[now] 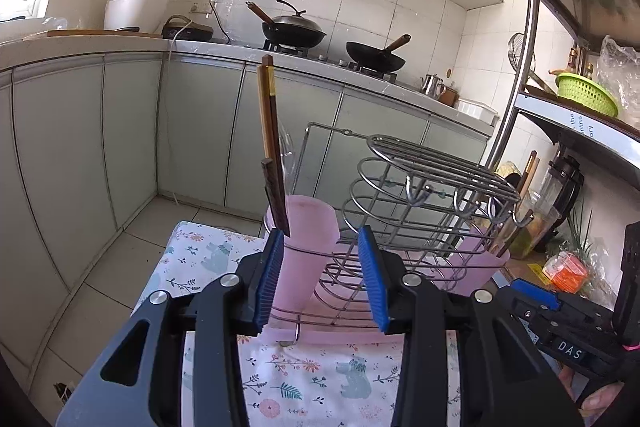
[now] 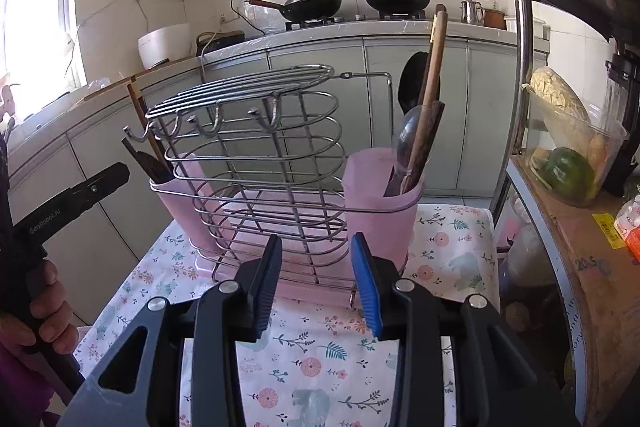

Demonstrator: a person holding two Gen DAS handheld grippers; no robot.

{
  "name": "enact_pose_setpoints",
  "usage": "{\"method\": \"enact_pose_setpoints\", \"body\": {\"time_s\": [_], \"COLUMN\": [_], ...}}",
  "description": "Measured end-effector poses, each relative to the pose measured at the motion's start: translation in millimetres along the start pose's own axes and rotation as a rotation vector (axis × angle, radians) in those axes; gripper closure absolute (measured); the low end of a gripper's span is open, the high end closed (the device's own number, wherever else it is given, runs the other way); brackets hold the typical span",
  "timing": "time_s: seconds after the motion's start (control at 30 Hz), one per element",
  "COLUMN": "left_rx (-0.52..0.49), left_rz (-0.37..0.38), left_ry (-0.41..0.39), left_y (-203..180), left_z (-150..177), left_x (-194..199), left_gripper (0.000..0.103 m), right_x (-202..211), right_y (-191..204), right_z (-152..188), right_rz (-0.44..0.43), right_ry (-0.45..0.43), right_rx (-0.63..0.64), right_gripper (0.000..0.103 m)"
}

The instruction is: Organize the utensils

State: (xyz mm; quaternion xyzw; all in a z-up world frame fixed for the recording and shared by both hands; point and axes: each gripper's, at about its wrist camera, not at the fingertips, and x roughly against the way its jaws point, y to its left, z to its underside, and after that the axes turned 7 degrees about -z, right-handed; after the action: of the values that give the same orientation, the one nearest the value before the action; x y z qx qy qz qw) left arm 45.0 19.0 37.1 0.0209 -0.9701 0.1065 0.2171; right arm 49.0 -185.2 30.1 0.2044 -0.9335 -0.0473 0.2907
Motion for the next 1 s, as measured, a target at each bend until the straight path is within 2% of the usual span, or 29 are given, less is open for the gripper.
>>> {"method": "enact_pose_setpoints", "body": {"time_s": [0.1, 0.3, 0.73, 1.0], "left_rx": [-0.015, -0.042, -0.080, -0.097], "left_rz": [0.009, 0.018, 0.019, -0.001], "left_ry": [0.014, 0.027, 0.079, 0.093], "left_y": [-5, -16, -30, -35], "left_z": [1, 6, 24, 31], "left_x": [8, 19, 18, 17], "left_gripper": [0.053, 0.048, 0.047, 0.047], "right_x": [8, 22, 31, 26], "right_y": [11, 20, 16, 8], "right_z": [4, 7, 22, 26], "right_rz": [0.003, 0.027, 0.082, 0.065], "right_ry": [-0.007, -0.036, -0.055, -0.047], "right_rx": [0.023, 0.037, -0.013, -0.058], "right_gripper": [0.060, 0.058, 0.057, 0.057]}}
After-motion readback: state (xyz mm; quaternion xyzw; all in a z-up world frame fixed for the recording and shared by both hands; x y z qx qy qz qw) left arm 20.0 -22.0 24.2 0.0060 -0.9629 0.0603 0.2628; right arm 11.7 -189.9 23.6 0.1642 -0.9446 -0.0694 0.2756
